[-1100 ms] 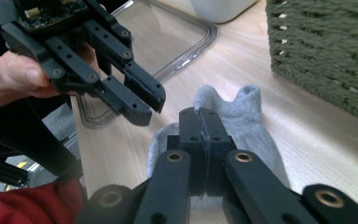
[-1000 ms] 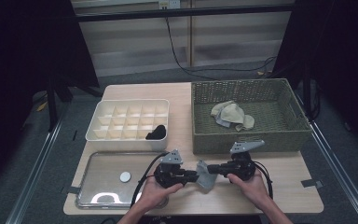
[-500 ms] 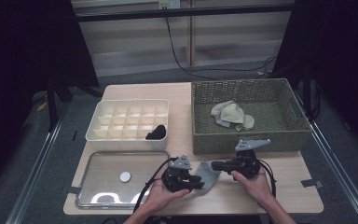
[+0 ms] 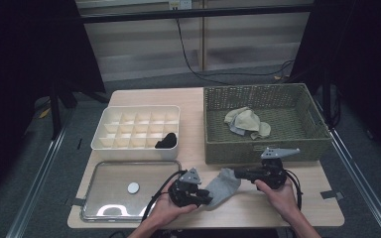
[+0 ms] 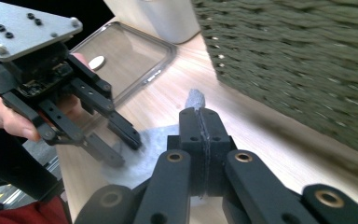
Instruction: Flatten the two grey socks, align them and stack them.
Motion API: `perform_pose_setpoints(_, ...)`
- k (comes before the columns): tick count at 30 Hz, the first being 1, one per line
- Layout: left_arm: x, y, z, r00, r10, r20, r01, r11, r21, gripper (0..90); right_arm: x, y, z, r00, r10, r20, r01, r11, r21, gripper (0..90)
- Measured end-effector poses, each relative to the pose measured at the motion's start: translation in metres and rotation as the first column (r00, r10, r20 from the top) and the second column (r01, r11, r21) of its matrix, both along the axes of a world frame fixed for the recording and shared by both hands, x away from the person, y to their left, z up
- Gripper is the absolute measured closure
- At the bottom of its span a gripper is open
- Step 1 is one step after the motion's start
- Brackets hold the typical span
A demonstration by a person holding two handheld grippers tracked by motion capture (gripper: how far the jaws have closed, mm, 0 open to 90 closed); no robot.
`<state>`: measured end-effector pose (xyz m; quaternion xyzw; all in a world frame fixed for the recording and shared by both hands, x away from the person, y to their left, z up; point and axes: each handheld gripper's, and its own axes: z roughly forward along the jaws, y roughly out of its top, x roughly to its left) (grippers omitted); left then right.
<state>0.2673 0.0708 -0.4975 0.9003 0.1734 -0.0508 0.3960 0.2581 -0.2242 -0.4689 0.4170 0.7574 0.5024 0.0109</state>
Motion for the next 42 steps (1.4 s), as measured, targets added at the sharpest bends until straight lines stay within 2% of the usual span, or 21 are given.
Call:
perform_pose_setpoints(5, 0.001, 0.009, 0.0, 0.9999, 0.005, 0.01, -0.005, 0.9999, 0.009, 70.8, -0.005, -0.01, -0.005, 0.9992, -0.033, -0.022, 0.033, 0.9994, 0.006, 89.8)
perform_pose_setpoints(6, 0.001, 0.01, 0.0, 0.9999, 0.016, 0.005, -0.016, 0.9999, 0.003, 70.8, -0.007, -0.01, -0.005, 0.999, -0.036, -0.028, 0.036, 0.9994, -0.002, 89.8)
perform_pose_setpoints(9, 0.003, 0.013, 0.001, 0.9999, 0.008, 0.014, -0.008, 0.9998, 0.018, 70.8, -0.011, -0.011, -0.008, 0.998, -0.046, -0.044, 0.045, 0.9988, -0.021, 89.7)
perform_pose_setpoints(10, 0.004, 0.013, 0.0, 0.9999, 0.015, 0.004, -0.015, 0.9999, 0.006, 70.7, -0.011, -0.012, -0.009, 0.9978, -0.046, -0.048, 0.045, 0.9987, -0.024, 89.6)
perform_pose_setpoints(12, 0.004, 0.014, 0.002, 0.9995, 0.014, 0.027, -0.015, 0.9996, 0.026, 69.4, -0.013, -0.013, -0.011, 0.9975, -0.047, -0.054, 0.045, 0.9984, -0.033, 89.5)
perform_pose_setpoints(13, 0.005, 0.014, 0.001, 0.9996, 0.01, 0.025, -0.011, 0.9998, 0.018, 68.7, -0.014, -0.013, -0.011, 0.9973, -0.046, -0.058, 0.044, 0.9984, -0.036, 89.3)
perform_pose_setpoints(17, 0.005, 0.014, 0.0, 0.9993, 0.024, 0.029, -0.025, 0.9997, 0.007, 67.4, -0.018, -0.013, -0.011, 0.9975, -0.044, -0.055, 0.041, 0.998, -0.048, 87.5)
perform_pose_setpoints(19, 0.007, 0.015, 0.001, 0.9991, 0.011, 0.04, -0.012, 0.9998, 0.018, 66.7, -0.02, -0.015, -0.011, 0.998, -0.041, -0.048, 0.039, 0.9979, -0.052, 85.8)
perform_pose_setpoints(20, 0.007, 0.015, 0.0, 0.9991, 0.022, 0.038, -0.022, 0.9998, 0.004, 66.4, -0.021, -0.015, -0.011, 0.9978, -0.044, -0.049, 0.042, 0.9977, -0.054, 85.3)
perform_pose_setpoints(23, 0.01, 0.015, 0.0, 0.9987, 0.038, 0.035, -0.037, 0.9993, -0.003, 64.6, -0.021, -0.016, -0.01, 0.998, -0.043, -0.047, 0.041, 0.9978, -0.053, 84.2)
perform_pose_setpoints(27, 0.01, 0.016, 0.001, 0.9983, 0.048, 0.034, -0.047, 0.9988, -0.016, 62.7, -0.017, -0.011, -0.013, 0.9983, -0.028, -0.05, 0.025, 0.998, -0.059, 84.1)
perform_pose_setpoints(32, 0.005, 0.02, 0.008, 0.9991, 0.04, 0.017, -0.039, 0.9971, -0.065, 62.6, -0.011, 0.004, -0.017, 0.9985, 0.017, -0.052, -0.021, 0.9969, -0.075, 84.0)
perform_pose_setpoints(35, 0.003, 0.02, 0.008, 0.9993, 0.031, 0.02, -0.031, 0.9988, -0.037, 62.3, -0.008, 0.011, -0.02, 0.9973, 0.041, -0.061, -0.046, 0.9949, -0.089, 82.6)
perform_pose_setpoints(38, 0.004, 0.018, 0.005, 0.9993, 0.032, 0.019, -0.032, 0.999, -0.032, 61.3, -0.006, 0.016, -0.027, 0.9966, 0.041, -0.071, -0.05, 0.9913, -0.122, 80.5)
perform_pose_setpoints(42, 0.005, 0.017, 0.001, 0.9994, 0.032, 0.011, -0.032, 0.9994, -0.014, 59.8, -0.005, 0.016, -0.032, 0.9961, 0.038, -0.08, -0.049, 0.9888, -0.141, 77.8)
